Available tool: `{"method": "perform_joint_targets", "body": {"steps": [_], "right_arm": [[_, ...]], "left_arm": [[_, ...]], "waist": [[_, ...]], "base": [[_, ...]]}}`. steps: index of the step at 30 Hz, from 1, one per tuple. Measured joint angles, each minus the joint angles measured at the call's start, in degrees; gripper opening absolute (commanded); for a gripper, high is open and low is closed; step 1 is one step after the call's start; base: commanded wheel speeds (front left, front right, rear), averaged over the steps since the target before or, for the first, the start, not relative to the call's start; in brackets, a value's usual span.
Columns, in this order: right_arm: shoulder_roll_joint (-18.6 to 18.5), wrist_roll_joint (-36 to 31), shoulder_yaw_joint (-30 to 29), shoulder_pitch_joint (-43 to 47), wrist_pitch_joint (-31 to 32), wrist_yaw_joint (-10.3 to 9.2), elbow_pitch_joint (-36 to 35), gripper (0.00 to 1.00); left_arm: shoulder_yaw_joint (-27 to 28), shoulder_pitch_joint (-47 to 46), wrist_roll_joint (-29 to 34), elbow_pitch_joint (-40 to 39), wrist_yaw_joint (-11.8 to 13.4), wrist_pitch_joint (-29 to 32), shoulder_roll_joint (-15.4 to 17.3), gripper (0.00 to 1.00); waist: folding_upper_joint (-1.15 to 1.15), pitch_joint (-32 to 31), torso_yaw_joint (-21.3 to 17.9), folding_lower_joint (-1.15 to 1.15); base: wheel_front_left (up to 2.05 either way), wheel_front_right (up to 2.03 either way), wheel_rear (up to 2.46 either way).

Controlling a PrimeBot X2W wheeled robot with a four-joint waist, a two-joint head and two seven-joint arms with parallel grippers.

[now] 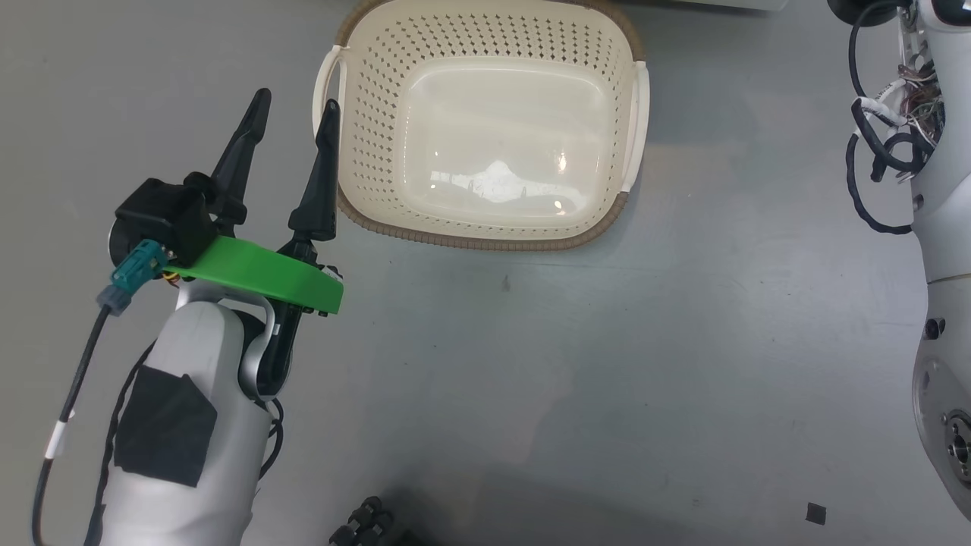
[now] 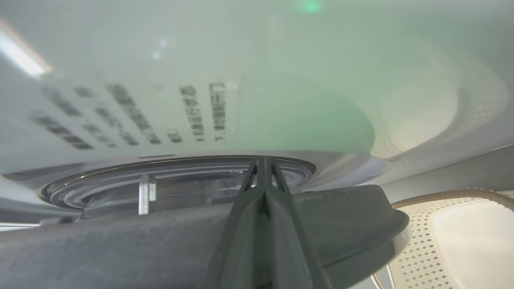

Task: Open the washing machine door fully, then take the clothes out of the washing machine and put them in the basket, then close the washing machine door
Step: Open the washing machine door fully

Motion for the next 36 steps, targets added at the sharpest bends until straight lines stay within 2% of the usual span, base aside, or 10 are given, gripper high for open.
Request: {"method": "perform_joint_targets", "body": {"steps": [12, 20, 36], "right_arm": [[-1.1, 2.9, 4.6, 2.2, 5.2, 0.94, 1.3, 0.00], [1.4, 4.2, 9.5, 5.0, 9.8, 1.20, 1.2, 0.00], [1.2, 7.8, 17.9, 14.2, 17.5, 1.48, -1.3, 0.00]], "left_arm": [[1.6, -0.1, -0.1, -0.4, -0.1, 0.0, -0.1, 1.00], [2.1, -0.1, -0.1, -0.4, -0.1, 0.0, -0.1, 1.00], [2.1, 0.0, -2.1, -0.1, -0.1, 0.0, -0.1, 1.00]], "waist": [[0.00, -1.2, -0.7, 0.00], [0.00, -2.9, -1.4, 0.00], [0.00, -7.3, -0.3, 0.00]], "base": [[0.00, 0.00, 0.00], [0.00, 0.00, 0.00], [0.00, 0.00, 0.00]]}}
